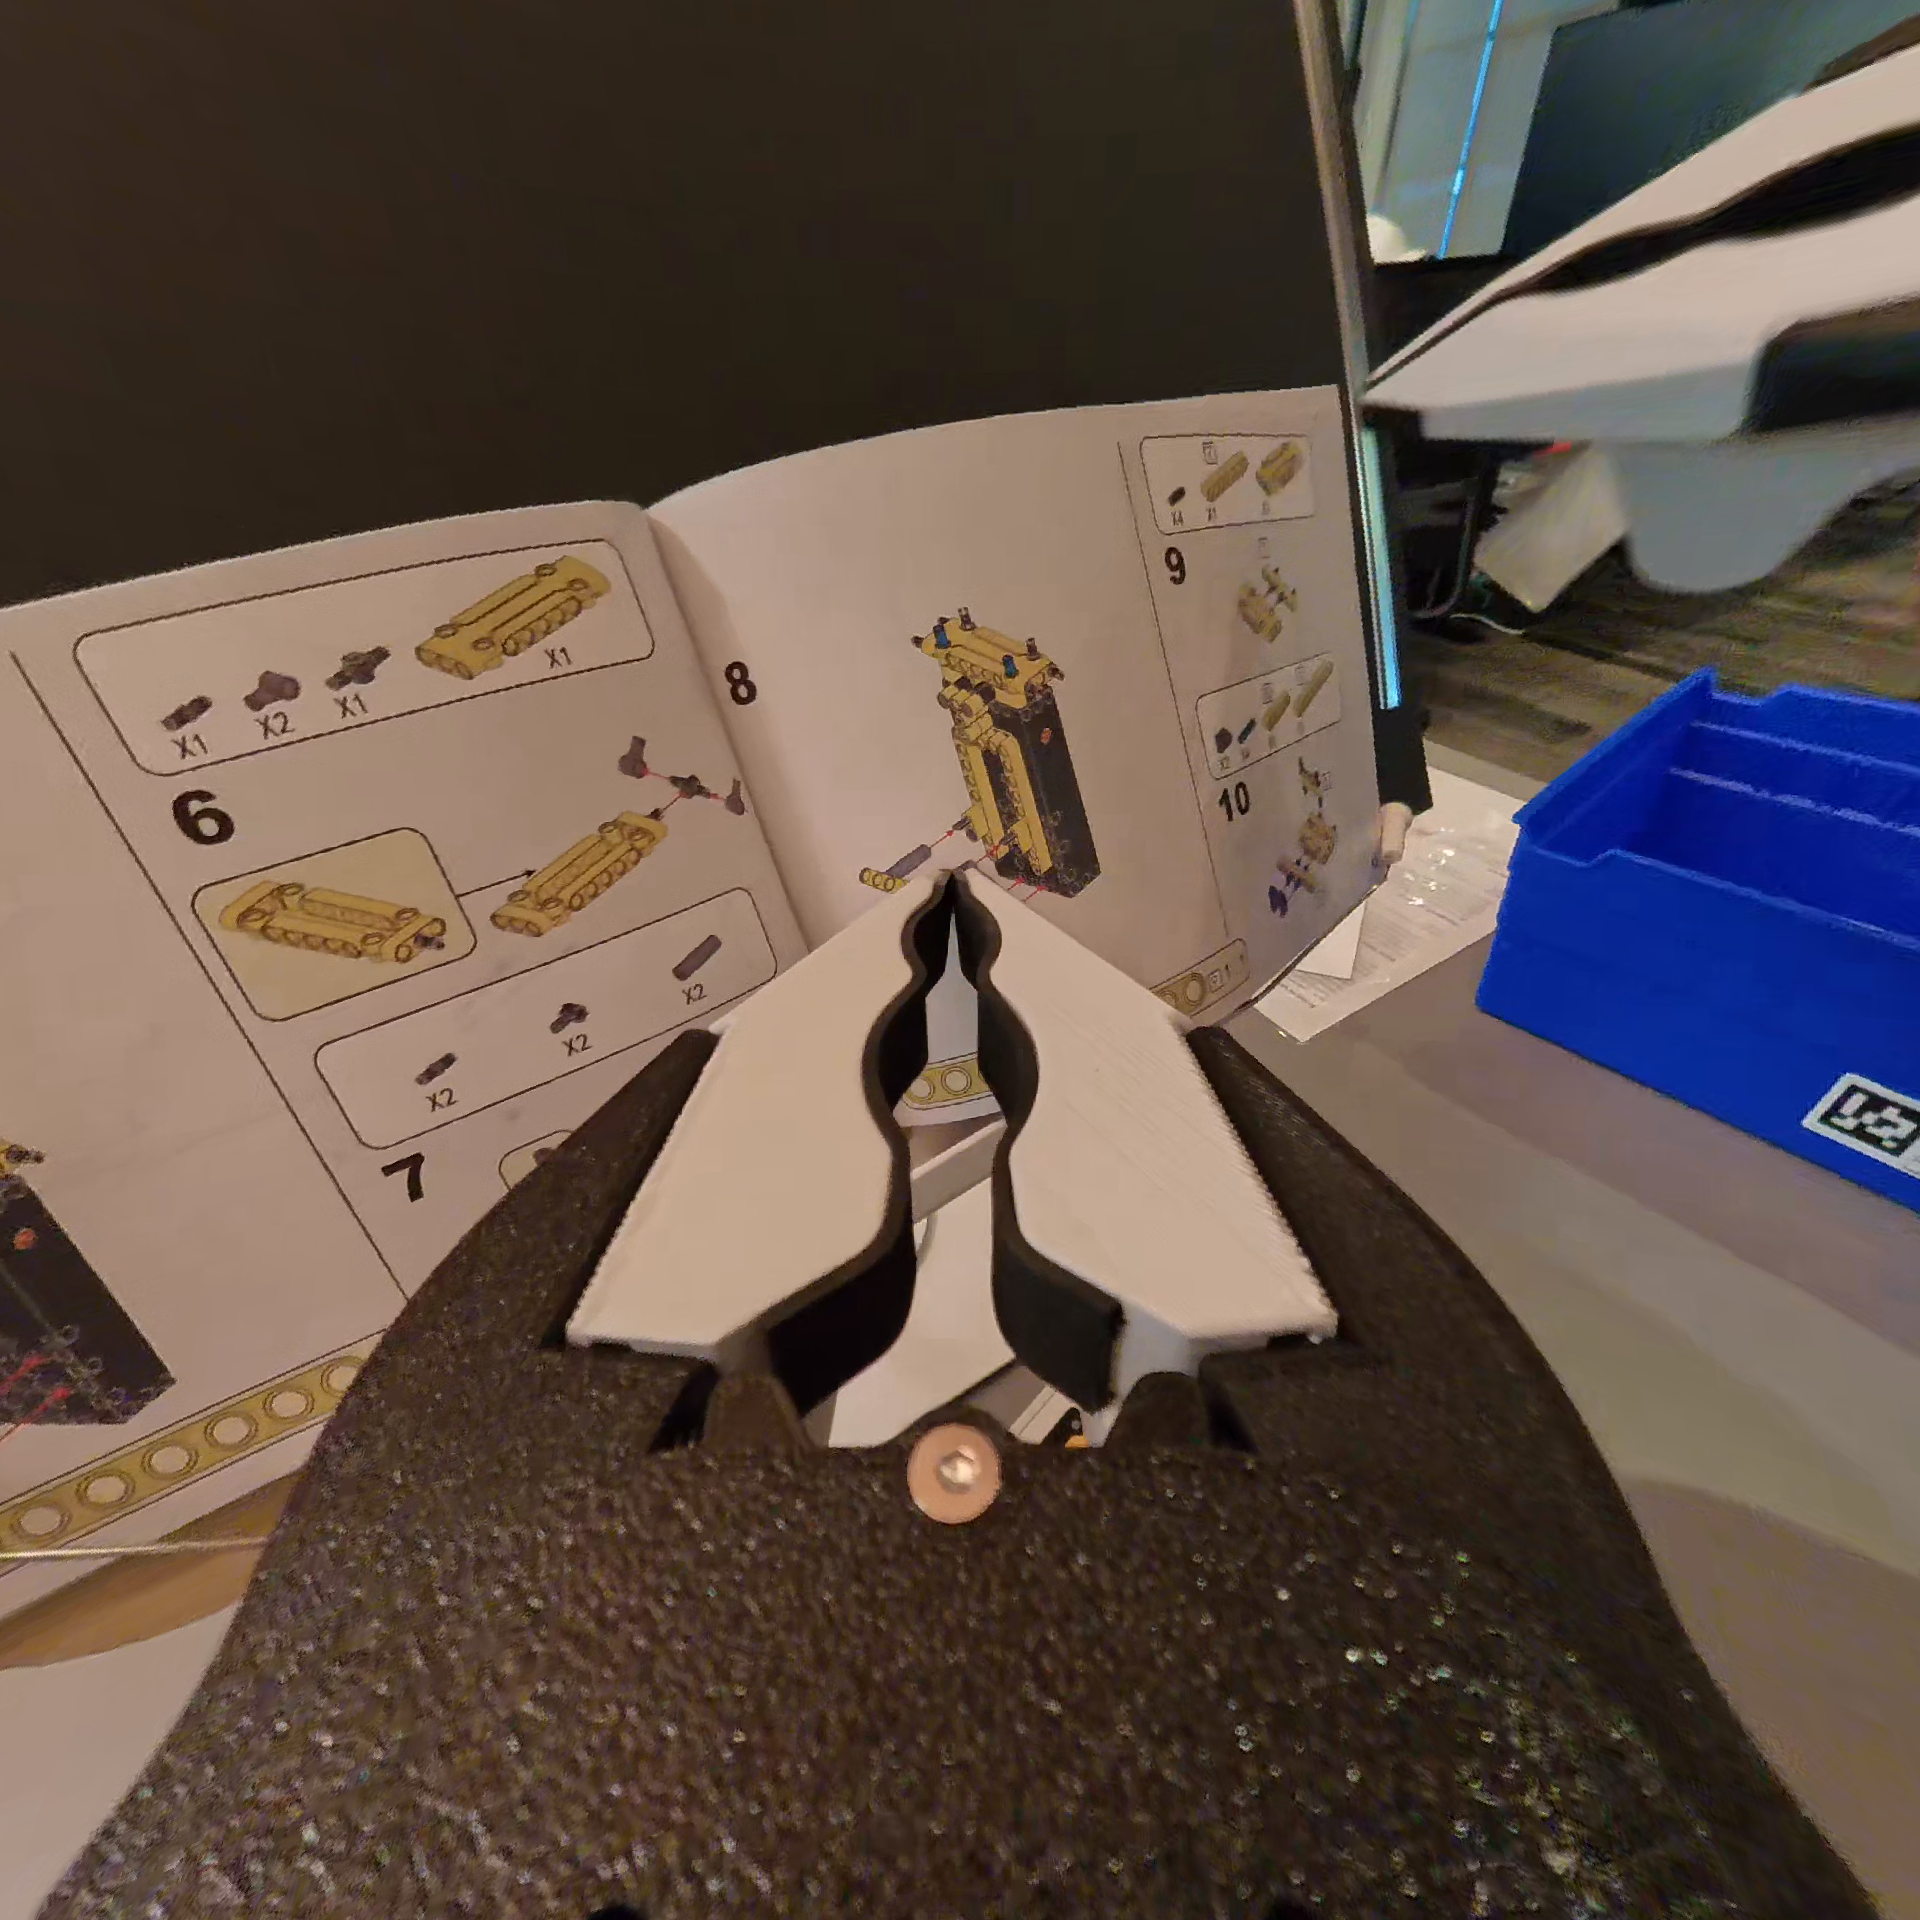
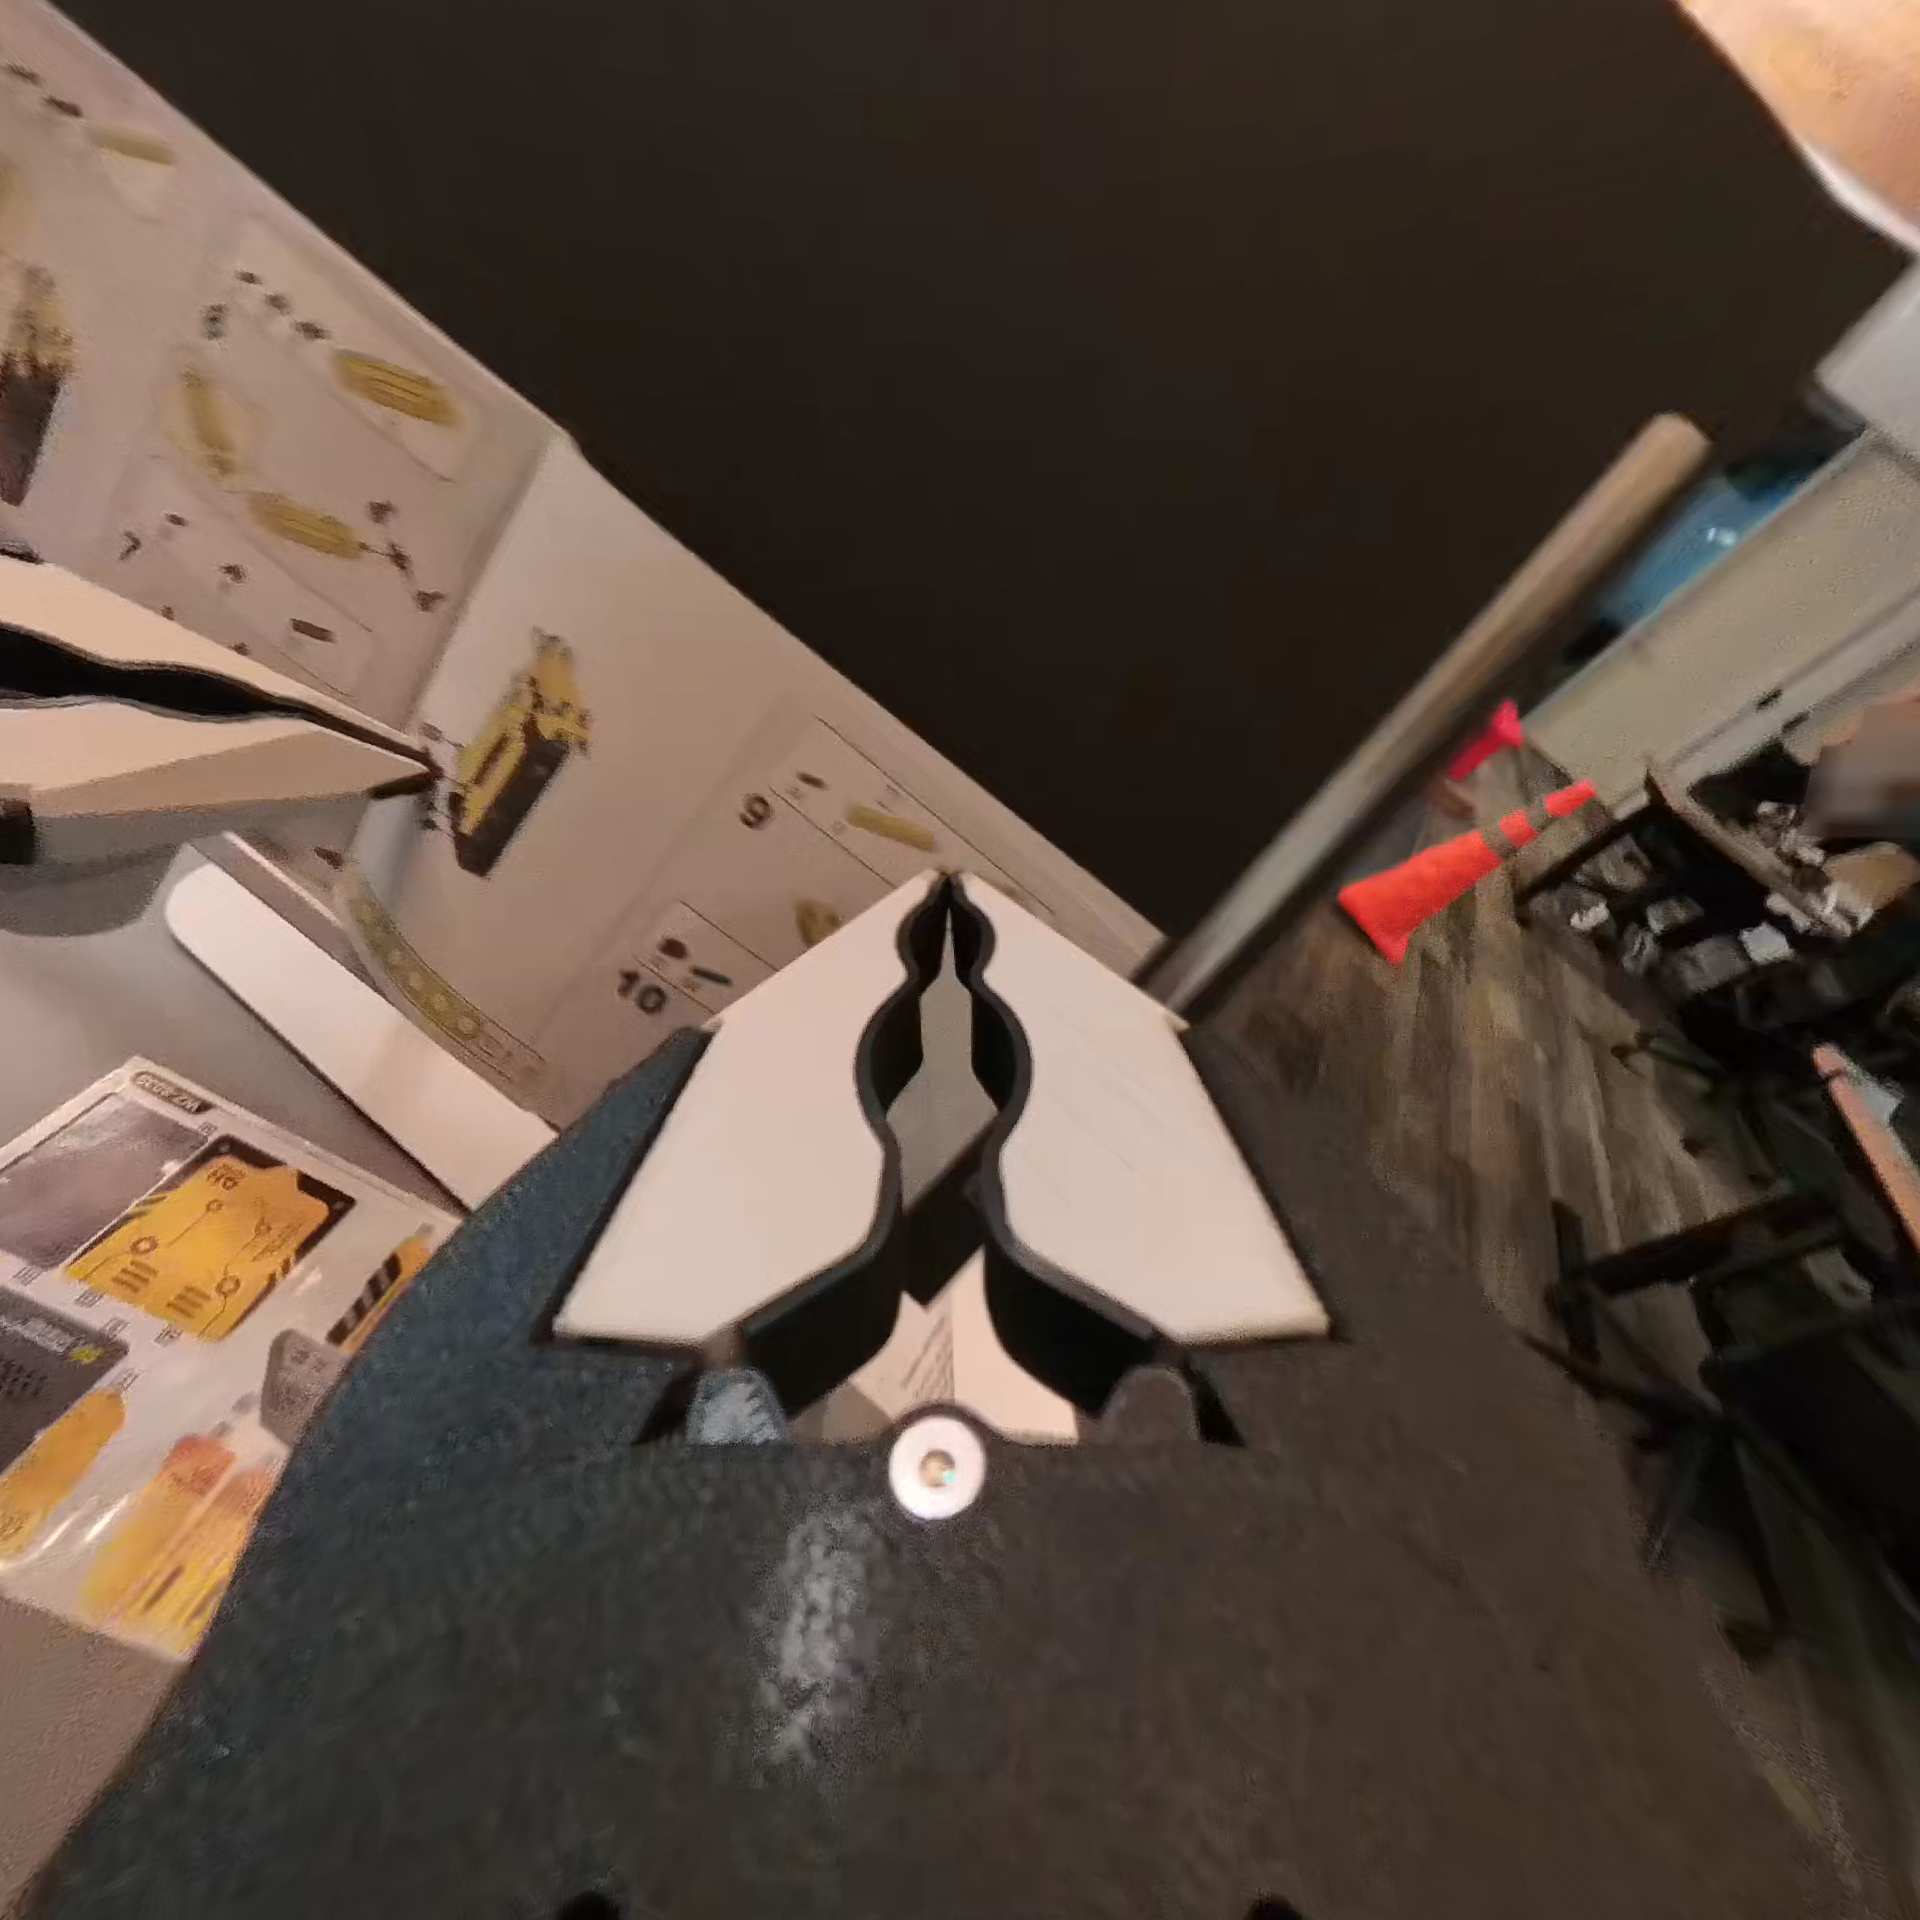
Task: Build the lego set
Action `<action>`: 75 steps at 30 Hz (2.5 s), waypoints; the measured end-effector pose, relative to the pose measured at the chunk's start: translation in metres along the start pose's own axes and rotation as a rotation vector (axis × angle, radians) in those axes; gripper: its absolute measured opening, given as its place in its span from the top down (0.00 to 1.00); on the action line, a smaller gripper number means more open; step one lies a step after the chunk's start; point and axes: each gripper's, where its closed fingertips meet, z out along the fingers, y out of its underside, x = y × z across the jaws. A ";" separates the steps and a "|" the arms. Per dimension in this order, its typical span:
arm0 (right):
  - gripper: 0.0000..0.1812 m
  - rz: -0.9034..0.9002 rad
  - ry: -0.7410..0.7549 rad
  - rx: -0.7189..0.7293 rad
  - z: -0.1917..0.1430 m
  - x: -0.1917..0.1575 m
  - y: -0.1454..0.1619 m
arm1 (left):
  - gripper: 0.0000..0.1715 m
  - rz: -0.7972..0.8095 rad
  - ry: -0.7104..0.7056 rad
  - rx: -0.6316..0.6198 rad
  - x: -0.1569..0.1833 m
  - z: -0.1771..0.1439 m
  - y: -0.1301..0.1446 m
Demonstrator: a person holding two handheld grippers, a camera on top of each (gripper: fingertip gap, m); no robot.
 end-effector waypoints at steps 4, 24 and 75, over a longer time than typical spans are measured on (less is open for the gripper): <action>1.00 0.074 -0.025 -0.120 -0.018 0.019 0.028 | 1.00 0.024 0.029 0.014 0.013 0.001 -0.004; 0.74 0.769 -0.409 -0.283 0.016 -0.048 0.116 | 1.00 0.094 0.045 -0.036 0.049 0.038 0.005; 0.95 1.130 -0.629 -0.096 0.020 -0.041 0.106 | 1.00 0.103 -0.039 -0.042 0.051 0.055 0.008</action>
